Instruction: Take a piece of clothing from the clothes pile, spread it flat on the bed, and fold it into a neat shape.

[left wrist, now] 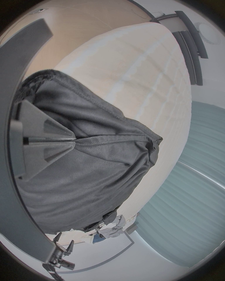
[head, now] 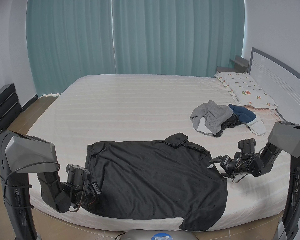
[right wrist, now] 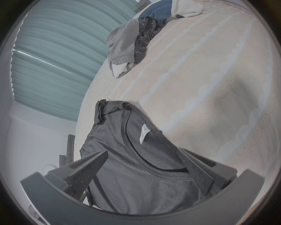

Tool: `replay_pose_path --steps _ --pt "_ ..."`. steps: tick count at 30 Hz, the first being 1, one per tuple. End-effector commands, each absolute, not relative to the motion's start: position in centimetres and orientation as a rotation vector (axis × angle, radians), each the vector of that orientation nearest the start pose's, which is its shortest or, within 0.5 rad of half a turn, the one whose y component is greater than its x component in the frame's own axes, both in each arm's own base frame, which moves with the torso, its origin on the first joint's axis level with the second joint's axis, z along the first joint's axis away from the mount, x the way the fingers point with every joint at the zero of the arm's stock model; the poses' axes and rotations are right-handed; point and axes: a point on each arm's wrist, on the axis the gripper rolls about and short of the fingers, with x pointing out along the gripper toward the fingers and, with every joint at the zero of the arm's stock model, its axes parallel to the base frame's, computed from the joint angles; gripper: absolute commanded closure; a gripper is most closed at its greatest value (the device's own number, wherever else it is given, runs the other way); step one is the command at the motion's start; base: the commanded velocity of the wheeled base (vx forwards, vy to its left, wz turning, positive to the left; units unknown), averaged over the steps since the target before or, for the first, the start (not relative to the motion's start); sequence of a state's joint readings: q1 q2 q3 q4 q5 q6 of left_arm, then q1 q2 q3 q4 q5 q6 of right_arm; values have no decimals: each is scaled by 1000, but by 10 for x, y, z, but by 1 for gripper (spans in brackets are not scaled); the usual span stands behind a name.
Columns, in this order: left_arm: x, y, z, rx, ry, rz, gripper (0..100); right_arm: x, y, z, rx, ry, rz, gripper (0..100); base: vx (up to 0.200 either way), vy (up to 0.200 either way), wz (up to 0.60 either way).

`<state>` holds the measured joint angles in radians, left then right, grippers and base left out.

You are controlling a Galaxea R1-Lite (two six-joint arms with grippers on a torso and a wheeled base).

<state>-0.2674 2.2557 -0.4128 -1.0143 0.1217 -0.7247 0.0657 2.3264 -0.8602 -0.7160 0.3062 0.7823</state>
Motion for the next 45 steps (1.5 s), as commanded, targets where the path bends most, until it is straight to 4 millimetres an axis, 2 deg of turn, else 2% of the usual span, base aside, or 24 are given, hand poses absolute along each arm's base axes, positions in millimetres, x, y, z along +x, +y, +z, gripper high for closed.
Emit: replay_pose_path --steps 1,11,15,29,30,40,45 --pt "271 -60 -26 -499 807 181 100 372 31 -16 826 852 45 0 0 0 0" --pt "263 -37 -23 -434 821 221 100 372 31 -17 826 853 44 0 0 0 0" --pt "263 -32 -19 -430 806 228 100 372 31 -16 826 852 45 0 0 0 0" --pt "263 -17 -23 -412 820 268 100 372 31 -17 826 853 44 0 0 0 0" --pt "263 -16 -23 -406 821 270 0 372 31 -16 826 852 45 0 0 0 0" --pt "275 -7 -18 -449 775 266 0 372 31 -17 826 853 44 0 0 0 0" --pt "274 -9 -9 -497 763 169 0 372 31 -17 826 853 44 0 0 0 0"
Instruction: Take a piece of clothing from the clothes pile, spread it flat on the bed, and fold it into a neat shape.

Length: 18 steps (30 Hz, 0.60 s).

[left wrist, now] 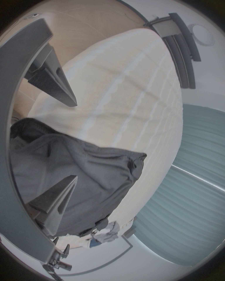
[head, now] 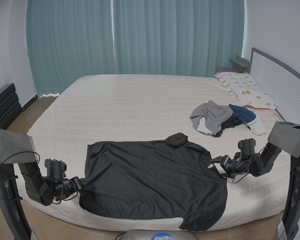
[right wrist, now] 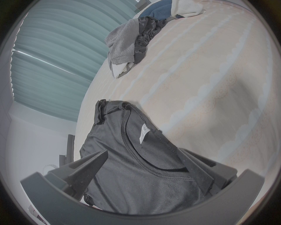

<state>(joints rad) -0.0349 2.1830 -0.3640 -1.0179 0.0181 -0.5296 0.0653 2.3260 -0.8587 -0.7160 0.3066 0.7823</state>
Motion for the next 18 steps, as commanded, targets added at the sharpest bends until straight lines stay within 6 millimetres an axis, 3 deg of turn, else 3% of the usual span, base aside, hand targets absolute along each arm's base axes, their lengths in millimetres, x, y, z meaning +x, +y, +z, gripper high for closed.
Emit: replay_pose_path --steps 1,8,18 --pt "275 -8 -7 -507 755 168 0 372 31 -17 826 853 44 0 0 0 0" --pt "276 -1 -7 -539 750 176 0 372 31 -16 831 851 43 0 0 0 0" --pt "278 1 -9 -547 754 171 0 376 25 -4 846 808 44 0 0 200 0"
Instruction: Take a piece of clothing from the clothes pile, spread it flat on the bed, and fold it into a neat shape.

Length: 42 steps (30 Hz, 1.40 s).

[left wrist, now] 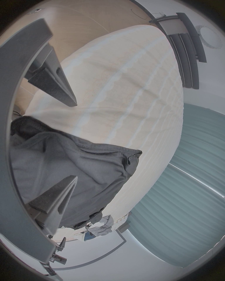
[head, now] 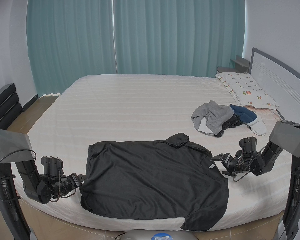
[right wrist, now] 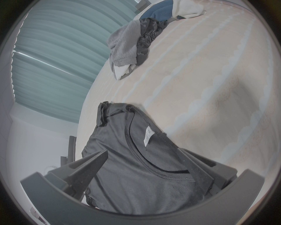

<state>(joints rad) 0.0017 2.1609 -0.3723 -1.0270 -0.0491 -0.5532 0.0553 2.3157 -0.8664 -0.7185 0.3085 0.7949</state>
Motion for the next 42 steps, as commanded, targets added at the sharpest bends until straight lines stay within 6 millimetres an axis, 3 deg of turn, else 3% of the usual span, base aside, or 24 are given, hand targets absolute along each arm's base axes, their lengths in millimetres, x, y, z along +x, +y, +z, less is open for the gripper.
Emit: replay_pose_path --steps 1,6,12,22,33,42 --pt "279 2 -9 -549 750 175 0 375 24 -4 850 807 40 0 0 200 0" --pt "281 2 -8 -567 742 172 0 377 24 -3 863 802 37 0 0 40 0" --pt "290 -6 0 -709 697 191 0 380 24 -5 864 799 38 0 0 0 0" --pt "284 -28 -2 -716 738 142 0 380 27 -6 862 806 41 0 0 0 0" --pt "286 -35 -1 -738 734 128 0 380 27 -6 862 808 40 0 0 -91 0" --pt "306 -37 6 -753 673 114 0 380 27 -6 876 807 38 0 0 0 0"
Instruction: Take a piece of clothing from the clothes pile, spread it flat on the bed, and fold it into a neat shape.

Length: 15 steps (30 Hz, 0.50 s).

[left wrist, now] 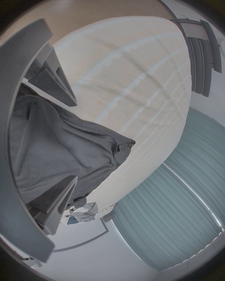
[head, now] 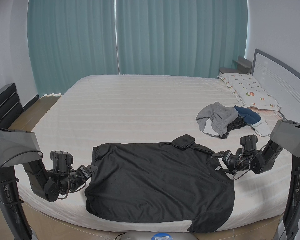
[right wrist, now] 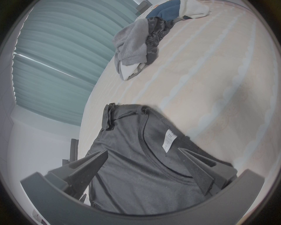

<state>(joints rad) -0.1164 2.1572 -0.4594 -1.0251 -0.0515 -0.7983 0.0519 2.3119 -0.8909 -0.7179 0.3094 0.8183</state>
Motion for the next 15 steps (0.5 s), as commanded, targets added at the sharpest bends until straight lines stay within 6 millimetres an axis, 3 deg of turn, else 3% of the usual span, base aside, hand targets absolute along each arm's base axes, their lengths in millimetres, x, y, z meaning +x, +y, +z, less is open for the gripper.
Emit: replay_pose_path --steps 1,5,10,15 --pt "312 -37 9 -757 653 111 0 380 27 -6 888 808 33 0 0 0 0" --pt "331 -35 18 -767 587 109 0 381 27 -6 906 808 26 0 0 0 0" --pt "376 -27 31 -772 557 131 0 380 29 -10 900 821 25 0 0 0 0" --pt "412 -27 21 -774 560 140 0 381 30 -10 901 810 31 0 0 0 0"
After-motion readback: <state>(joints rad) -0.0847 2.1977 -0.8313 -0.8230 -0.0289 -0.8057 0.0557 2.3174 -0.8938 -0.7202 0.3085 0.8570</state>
